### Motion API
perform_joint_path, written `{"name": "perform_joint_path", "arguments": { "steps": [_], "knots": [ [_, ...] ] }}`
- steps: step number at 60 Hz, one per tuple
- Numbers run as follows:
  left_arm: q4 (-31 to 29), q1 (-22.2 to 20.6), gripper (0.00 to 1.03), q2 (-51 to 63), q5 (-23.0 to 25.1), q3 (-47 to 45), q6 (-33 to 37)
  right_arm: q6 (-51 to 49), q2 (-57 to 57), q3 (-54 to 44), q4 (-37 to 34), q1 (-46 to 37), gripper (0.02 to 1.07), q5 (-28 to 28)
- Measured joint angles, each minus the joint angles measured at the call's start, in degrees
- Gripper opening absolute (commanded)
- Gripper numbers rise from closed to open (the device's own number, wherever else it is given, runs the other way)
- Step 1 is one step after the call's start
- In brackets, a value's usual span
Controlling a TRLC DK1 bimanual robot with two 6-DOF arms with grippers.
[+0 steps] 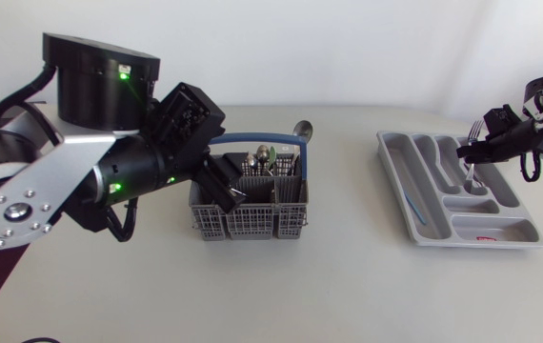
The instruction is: Sort the cutlery from the basket into the organizer compartments.
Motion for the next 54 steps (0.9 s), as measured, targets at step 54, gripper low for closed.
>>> {"name": "perform_joint_path", "arguments": {
  "steps": [54],
  "knots": [
    [-0.2,2.4,0.65,-8.0,-1.5,-5.9,2.7,3.8,11.8,5.1,5.8,2.2,0.53,5.5]
  ]
}}
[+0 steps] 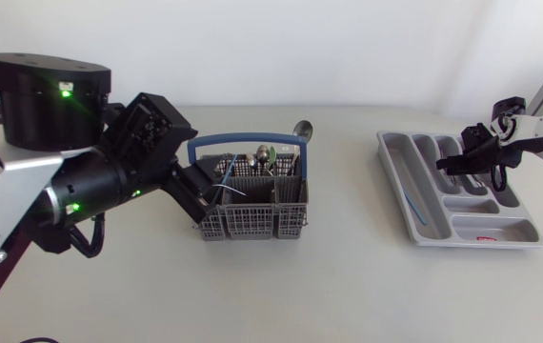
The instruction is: Sort the cutlery from the basket into the organizer compartments.
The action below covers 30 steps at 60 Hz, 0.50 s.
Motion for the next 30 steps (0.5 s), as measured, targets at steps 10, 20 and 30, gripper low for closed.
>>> {"name": "perform_joint_path", "arguments": {
  "steps": [10,20,30],
  "knots": [
    [0.0,2.6,0.66,-2.7,0.5,-1.6,1.0,0.0,-4.1,-5.0,1.5,0.4,0.66,1.1],
    [0.0,5.5,0.66,-5.5,2.3,-4.0,1.9,-0.1,-11.6,-10.5,3.3,0.4,0.75,1.3],
    [0.0,8.0,0.66,-8.2,4.3,-6.1,2.1,-0.2,-18.6,-16.0,4.5,0.7,0.77,1.7]
  ]
}}
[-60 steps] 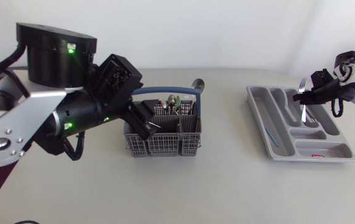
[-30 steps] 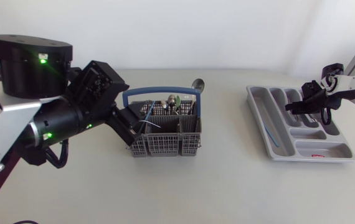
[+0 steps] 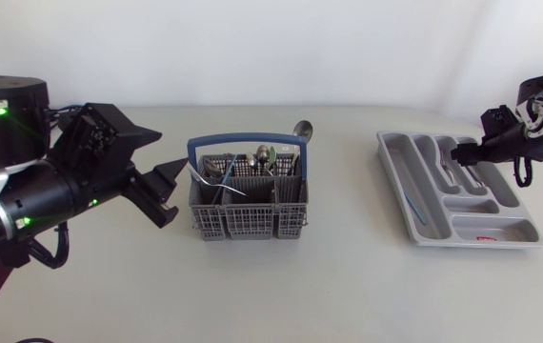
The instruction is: Sort the cutlery from the basket into the organizer compartments.
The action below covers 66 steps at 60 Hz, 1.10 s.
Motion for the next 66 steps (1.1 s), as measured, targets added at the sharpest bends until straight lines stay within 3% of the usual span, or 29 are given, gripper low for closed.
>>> {"name": "perform_joint_path", "arguments": {
  "steps": [16,36,66],
  "knots": [
    [0.0,4.3,0.66,-2.8,3.5,-1.8,0.3,-0.3,-14.9,-11.2,-0.3,6.1,0.77,-0.2],
    [-0.2,7.8,0.66,-3.6,8.5,-3.8,0.9,-0.2,-35.4,-20.7,-2.1,30.1,0.77,0.2],
    [1.3,14.6,0.66,-1.0,17.9,-5.9,1.1,2.8,-38.7,-23.3,0.0,61.5,0.76,7.7]
  ]
}}
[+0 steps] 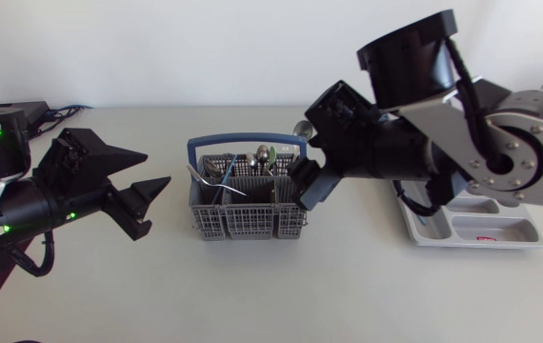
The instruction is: Sort the cutlery from the basket into the organizer compartments.
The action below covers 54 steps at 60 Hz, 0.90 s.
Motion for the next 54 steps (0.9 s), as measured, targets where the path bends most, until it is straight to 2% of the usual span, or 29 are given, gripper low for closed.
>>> {"name": "perform_joint_path", "arguments": {
  "steps": [13,23,26,30,47,54],
  "knots": [
    [0.9,3.4,0.66,2.3,5.6,0.0,0.0,0.3,5.5,0.1,4.5,5.3,0.76,0.2],
    [3.5,5.6,0.66,5.4,7.8,-0.1,0.0,0.3,10.8,0.5,7.5,8.0,0.75,0.4],
    [4.6,5.9,0.66,6.4,8.4,-0.4,0.0,0.3,12.4,1.0,8.6,8.9,0.69,0.9],
    [6.0,6.5,0.66,7.5,9.0,-1.1,0.0,0.3,14.8,2.1,10.7,10.2,0.66,1.6],
    [10.4,9.6,0.66,10.6,13.2,-2.9,0.0,0.2,23.4,5.9,17.3,12.1,0.65,4.1],
    [12.0,11.5,0.66,12.2,15.5,-2.9,0.0,0.1,25.6,6.7,19.5,12.7,0.61,4.7]
  ]
}}
